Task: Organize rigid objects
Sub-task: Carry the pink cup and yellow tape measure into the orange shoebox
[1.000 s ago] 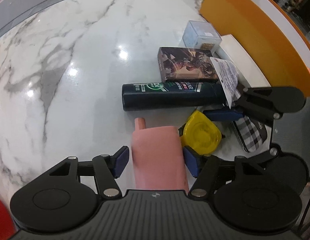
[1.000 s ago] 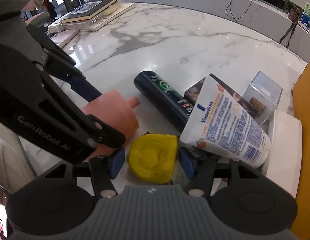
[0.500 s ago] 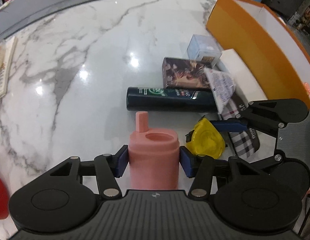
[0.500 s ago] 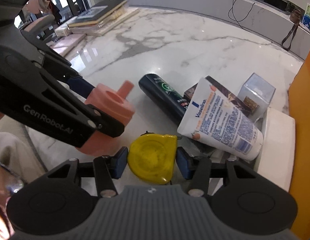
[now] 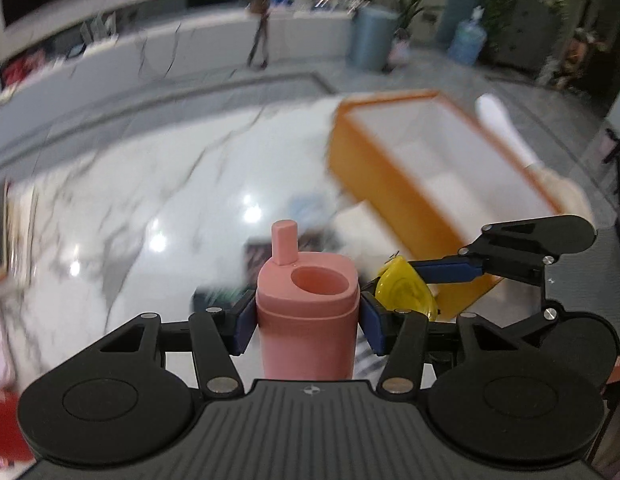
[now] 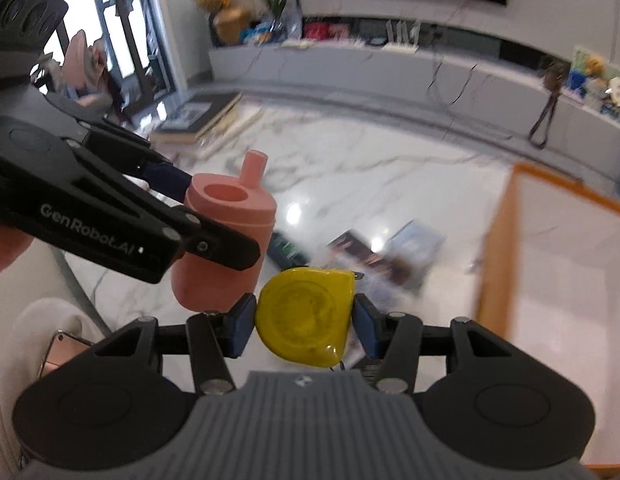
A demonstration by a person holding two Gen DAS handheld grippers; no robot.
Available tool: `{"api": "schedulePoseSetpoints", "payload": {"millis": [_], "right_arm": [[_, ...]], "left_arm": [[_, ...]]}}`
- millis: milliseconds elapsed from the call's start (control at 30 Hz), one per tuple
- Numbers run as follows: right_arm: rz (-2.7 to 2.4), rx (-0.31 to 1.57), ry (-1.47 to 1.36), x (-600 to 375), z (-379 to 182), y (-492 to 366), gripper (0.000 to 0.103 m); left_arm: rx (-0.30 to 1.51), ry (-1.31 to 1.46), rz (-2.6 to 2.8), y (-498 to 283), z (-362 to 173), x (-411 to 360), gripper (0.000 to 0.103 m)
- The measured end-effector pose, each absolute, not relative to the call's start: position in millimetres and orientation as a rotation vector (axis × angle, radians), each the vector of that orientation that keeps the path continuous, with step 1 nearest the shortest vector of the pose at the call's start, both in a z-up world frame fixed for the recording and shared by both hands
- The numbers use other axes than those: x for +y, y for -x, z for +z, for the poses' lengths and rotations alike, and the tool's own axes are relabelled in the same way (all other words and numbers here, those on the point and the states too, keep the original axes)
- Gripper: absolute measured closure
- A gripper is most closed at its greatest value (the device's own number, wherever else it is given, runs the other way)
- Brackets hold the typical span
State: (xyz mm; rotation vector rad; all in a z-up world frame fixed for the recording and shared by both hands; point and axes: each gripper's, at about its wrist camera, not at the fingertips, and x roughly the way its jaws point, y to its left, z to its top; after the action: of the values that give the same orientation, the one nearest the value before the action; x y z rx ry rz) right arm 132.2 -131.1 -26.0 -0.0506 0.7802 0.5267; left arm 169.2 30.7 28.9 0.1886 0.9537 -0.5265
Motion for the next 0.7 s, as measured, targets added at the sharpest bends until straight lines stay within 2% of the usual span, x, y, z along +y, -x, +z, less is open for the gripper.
{"api": "schedulePoseSetpoints", "payload": {"millis": [167, 300, 500, 700], "right_arm": [[0.436, 0.748, 0.03, -191, -1, -124, 0.051], [0.325, 0.765, 0.002, -246, 2, -128, 0.05], [0.192, 0.827, -0.056, -310, -19, -139, 0.05], [0.196, 0.908, -0.138, -346, -50, -164, 0.05]], "left_arm": [[0.855, -0.198, -0.641, -163, 58, -27, 0.042], [0.828, -0.209, -0.7, -167, 60, -80, 0.042], [0.833, -0.262, -0.744, -192, 29, -147, 0.042], [0.892, -0.327, -0.716, -224, -15, -176, 0.042]]}}
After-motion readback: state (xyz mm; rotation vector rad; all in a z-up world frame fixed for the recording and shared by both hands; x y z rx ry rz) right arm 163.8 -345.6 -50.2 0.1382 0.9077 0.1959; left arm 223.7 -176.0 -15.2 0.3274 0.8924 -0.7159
